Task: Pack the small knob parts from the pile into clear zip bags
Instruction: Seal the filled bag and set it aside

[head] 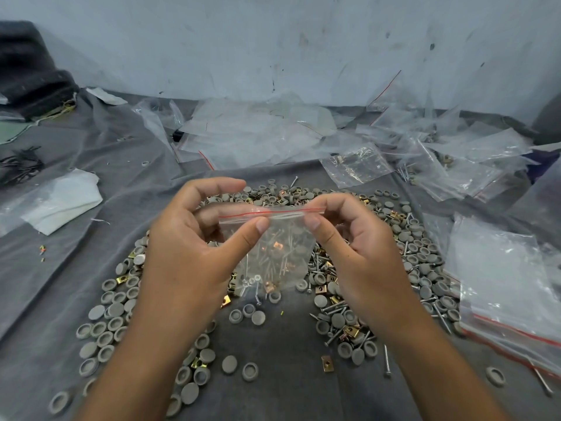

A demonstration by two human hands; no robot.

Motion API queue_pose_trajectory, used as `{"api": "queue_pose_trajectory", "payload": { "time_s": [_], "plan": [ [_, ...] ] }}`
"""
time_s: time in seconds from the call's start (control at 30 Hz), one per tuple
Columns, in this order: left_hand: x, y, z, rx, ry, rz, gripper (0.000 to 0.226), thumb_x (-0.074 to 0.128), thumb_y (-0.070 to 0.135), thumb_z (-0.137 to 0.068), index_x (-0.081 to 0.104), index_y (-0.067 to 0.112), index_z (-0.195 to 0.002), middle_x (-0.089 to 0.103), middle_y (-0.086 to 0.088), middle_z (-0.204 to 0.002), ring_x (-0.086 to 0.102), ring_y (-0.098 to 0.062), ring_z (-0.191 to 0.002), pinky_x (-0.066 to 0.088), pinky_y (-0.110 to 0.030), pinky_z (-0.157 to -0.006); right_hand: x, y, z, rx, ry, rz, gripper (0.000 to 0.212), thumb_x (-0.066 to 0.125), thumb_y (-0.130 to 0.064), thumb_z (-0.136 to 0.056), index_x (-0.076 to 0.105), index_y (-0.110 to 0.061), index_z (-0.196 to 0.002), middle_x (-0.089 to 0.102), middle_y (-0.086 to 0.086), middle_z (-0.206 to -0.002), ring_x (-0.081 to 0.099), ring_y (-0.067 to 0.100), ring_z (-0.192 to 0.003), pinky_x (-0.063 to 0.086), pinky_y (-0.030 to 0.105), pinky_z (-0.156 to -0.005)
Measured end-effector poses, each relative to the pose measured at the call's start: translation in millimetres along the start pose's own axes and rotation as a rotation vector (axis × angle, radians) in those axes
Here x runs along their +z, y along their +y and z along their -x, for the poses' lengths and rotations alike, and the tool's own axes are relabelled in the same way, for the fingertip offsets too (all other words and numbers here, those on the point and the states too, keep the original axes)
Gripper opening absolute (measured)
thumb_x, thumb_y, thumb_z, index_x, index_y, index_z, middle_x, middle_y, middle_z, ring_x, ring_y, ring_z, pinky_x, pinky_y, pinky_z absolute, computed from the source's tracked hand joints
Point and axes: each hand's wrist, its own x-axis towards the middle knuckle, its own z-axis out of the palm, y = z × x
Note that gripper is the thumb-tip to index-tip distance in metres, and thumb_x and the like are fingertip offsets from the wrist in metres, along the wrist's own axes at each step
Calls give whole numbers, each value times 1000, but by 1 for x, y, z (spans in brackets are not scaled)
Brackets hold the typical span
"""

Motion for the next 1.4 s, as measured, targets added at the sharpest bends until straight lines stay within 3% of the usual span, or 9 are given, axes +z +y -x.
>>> {"api": "queue_pose_trajectory", "payload": {
  "time_s": [0.27,0.37,0.43,0.57,0.8,0.93,1.13,1.27,1.4],
  "plan": [
    [3,0,0,-1,-30,-34,45,83,33,-74,62,32,-114,78,3,-95,74,-22,-86,59,-35,-73,3,-2,2,9,17,-3,7,60,-34,-100,66,-32,-98,66,-14,-86,59,2,-76,48,16,-67],
    [4,2,2,27,-59,-61,50,84,38,-71,60,32,-114,78,5,-97,75,-16,-90,60,-29,-76,5,-4,4,4,-5,29,7,59,-34,-100,65,-30,-99,64,-9,-83,57,18,-70,48,24,-58],
    [6,2,3,43,-63,-88,51,83,42,-70,59,33,-114,78,6,-95,75,-15,-92,58,-33,-80,7,-5,5,-10,-18,61,7,58,-34,-101,64,-31,-97,63,-11,-81,54,14,-66,44,18,-56],
    [7,2,4,75,-62,-129,50,83,45,-72,59,34,-115,78,8,-93,74,-12,-93,55,-41,-86,12,-5,7,-20,-46,97,8,56,-35,-100,62,-31,-97,58,-29,-76,56,-1,-71,39,10,-63],
    [6,3,5,92,-56,-138,44,81,39,-74,59,34,-112,78,7,-90,75,-13,-90,59,-31,-80,15,-7,9,-18,-55,90,9,60,-34,-100,66,-28,-102,63,-25,-87,60,1,-82,41,11,-70],
    [7,3,6,82,-57,-134,40,80,39,-72,59,34,-106,78,6,-89,75,-16,-89,56,-41,-82,17,-8,9,-28,-41,111,9,59,-35,-99,66,-29,-100,64,-24,-89,62,3,-86,41,11,-73],
    [6,3,5,118,-106,-165,28,77,36,-78,54,32,-93,77,6,-90,74,-16,-89,56,-42,-82,16,-8,10,-51,-34,140,11,58,-33,-99,66,-25,-100,64,-18,-90,61,7,-87,42,14,-74],
    [6,2,3,146,-98,-143,33,80,38,-78,54,28,-94,77,3,-92,75,-21,-91,55,-53,-85,17,-8,9,-54,2,115,10,58,-32,-98,64,-24,-98,62,-15,-84,61,13,-81,48,29,-72],
    [7,3,3,166,-71,-161,35,82,42,-75,56,35,-98,78,7,-91,75,-18,-90,54,-53,-86,18,-9,9,-44,28,58,14,55,-39,-96,62,-26,-97,61,-15,-85,62,15,-81,55,52,-73]
  ]
}}
